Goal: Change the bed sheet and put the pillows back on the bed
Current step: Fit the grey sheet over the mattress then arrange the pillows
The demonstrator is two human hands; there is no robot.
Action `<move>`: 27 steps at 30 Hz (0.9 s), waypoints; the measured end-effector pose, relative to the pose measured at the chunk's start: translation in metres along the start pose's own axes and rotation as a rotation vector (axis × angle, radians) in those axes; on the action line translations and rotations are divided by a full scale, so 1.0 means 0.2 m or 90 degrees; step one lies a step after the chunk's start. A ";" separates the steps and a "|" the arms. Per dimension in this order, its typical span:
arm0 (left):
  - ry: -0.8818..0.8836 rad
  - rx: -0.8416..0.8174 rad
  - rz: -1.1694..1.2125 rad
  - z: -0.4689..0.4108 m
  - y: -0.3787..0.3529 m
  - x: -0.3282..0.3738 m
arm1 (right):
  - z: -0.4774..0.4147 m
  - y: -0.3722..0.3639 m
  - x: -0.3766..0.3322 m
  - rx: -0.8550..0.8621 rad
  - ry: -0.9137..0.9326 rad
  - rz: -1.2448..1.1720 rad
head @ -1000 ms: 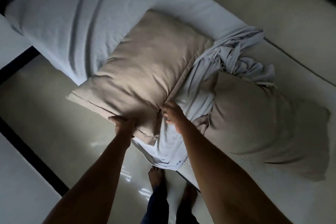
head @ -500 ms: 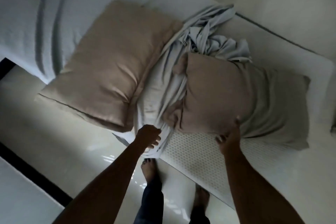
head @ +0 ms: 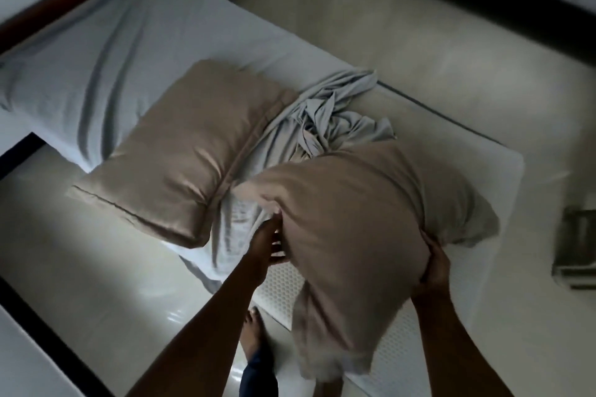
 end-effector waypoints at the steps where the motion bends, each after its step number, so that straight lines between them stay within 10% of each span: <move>1: -0.031 -0.012 0.075 0.01 0.00 0.05 | -0.02 -0.04 0.00 0.016 -0.011 0.001; 5: -0.107 0.020 0.334 0.04 0.25 0.27 | -0.18 -0.41 0.11 0.004 -0.027 -0.005; 12: -0.198 0.200 0.366 -0.04 1.10 0.58 | -0.50 -1.37 0.68 -0.172 -0.127 0.115; 18: -0.051 0.397 0.173 -0.22 1.48 0.44 | -0.77 -1.59 1.28 -0.145 -0.092 0.561; 27: 0.005 0.480 -0.060 -0.35 1.32 0.21 | -0.66 -1.45 1.57 -0.205 -0.104 0.763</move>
Point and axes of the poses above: each hand's wrist, its own z-axis away from the middle knuckle, its own y-axis out of the back of the hand, x = y × z, the point moved 4 cm from there along -z, towards the middle knuckle, and after that the axes turned 15 degrees about -z, right-handed, at the moved point
